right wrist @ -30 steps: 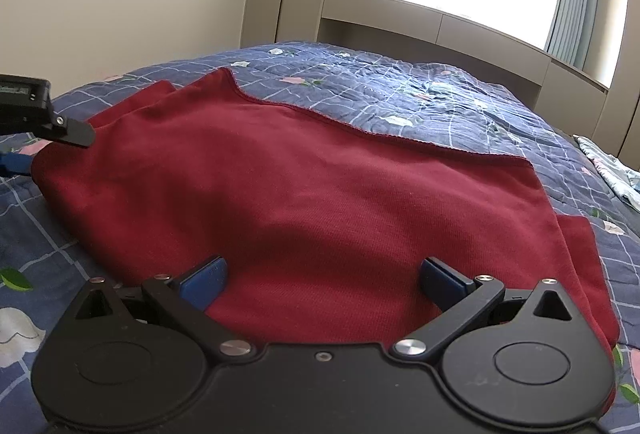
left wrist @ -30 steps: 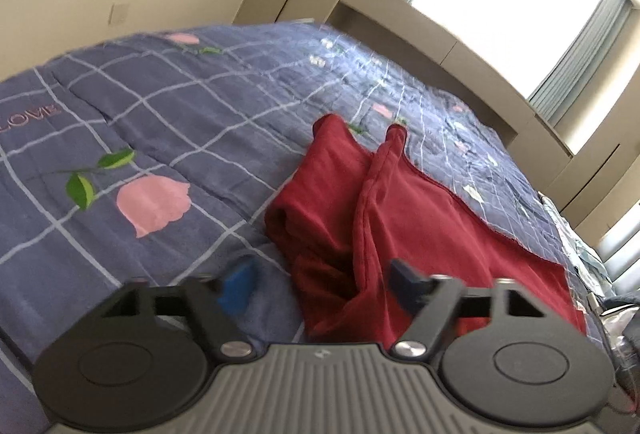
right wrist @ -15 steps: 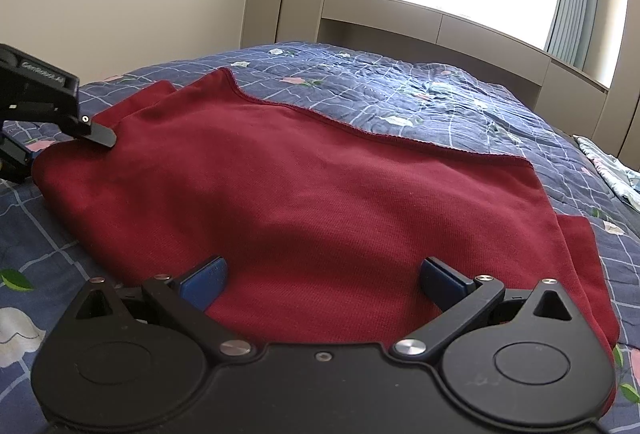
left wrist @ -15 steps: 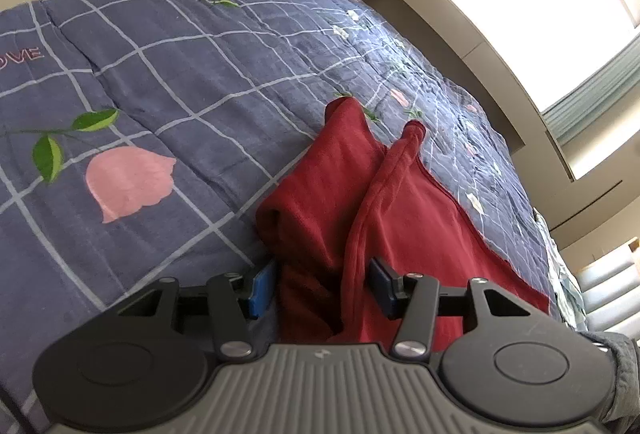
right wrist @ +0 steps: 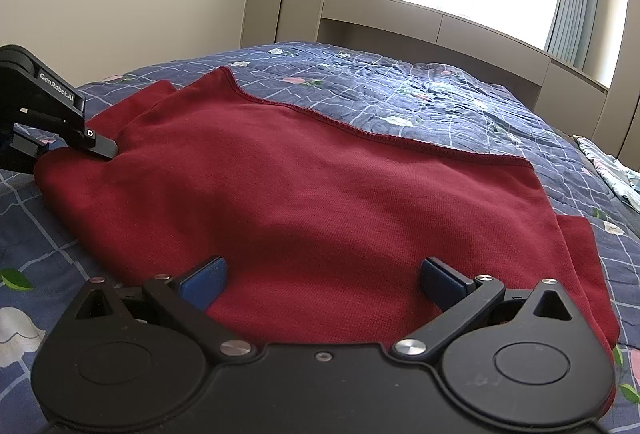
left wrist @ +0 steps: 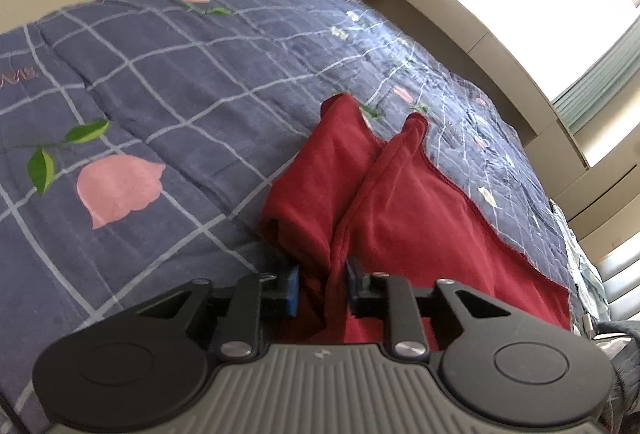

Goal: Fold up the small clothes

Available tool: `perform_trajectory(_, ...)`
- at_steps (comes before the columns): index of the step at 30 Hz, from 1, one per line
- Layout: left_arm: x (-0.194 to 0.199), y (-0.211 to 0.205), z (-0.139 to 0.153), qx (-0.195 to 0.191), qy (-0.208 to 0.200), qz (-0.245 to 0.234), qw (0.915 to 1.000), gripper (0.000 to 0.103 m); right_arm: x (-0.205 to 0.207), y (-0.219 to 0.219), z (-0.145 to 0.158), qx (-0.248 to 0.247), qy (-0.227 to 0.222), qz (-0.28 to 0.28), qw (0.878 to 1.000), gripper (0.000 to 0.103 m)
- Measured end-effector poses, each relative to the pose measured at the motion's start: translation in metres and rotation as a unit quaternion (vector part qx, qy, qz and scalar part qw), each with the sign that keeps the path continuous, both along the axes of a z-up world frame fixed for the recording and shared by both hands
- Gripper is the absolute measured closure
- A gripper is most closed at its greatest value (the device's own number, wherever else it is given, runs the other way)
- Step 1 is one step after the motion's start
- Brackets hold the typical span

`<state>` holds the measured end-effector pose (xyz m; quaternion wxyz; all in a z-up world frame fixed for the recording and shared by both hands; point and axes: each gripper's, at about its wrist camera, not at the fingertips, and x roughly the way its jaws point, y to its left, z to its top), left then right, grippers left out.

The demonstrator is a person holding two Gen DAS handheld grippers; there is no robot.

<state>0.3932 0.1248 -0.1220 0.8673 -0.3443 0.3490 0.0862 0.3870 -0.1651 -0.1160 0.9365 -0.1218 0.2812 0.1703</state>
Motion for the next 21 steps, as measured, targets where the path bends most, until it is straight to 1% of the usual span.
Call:
perform_trajectory(3,0.0,0.005,-0.001,-0.017,0.004,0.005,0.9998,0.073,0.0,0.0,0.0,0.0,0.0,0.0,1.0,0.0)
perform_trajectory(5,0.0,0.005,0.0,-0.016,0.006,0.005,0.9999,0.074,0.0,0.0,0.0,0.0,0.0,0.0,1.0,0.0)
perform_trajectory(6,0.0,0.004,0.001,-0.011,0.005,0.004,0.9999,0.077,0.0,0.0,0.0,0.0,0.0,0.0,1.0,0.0)
perform_trajectory(7,-0.001,0.003,0.002,-0.006,0.005,0.001,1.0,0.081,0.0,0.0,0.0,0.0,0.0,0.0,1.0,0.0)
perform_trajectory(10,0.0,-0.004,0.009,0.02,0.002,-0.009,0.9998,0.086,0.0,0.0,0.0,0.0,0.0,0.0,1.0,0.0)
perform_trajectory(16,0.002,-0.021,0.033,0.076,-0.011,-0.03,0.9966,0.088,0.0,0.0,0.0,0.0,0.0,0.0,1.0,0.0)
perform_trajectory(19,0.004,-0.029,0.048,0.091,-0.021,-0.045,0.9946,0.089,0.0,-0.002,0.001,0.007,0.001,0.0,1.0,0.0)
perform_trajectory(21,0.007,-0.034,0.06,0.1,-0.028,-0.06,0.9927,0.089,0.001,-0.007,0.004,0.021,0.007,0.002,1.0,0.0)
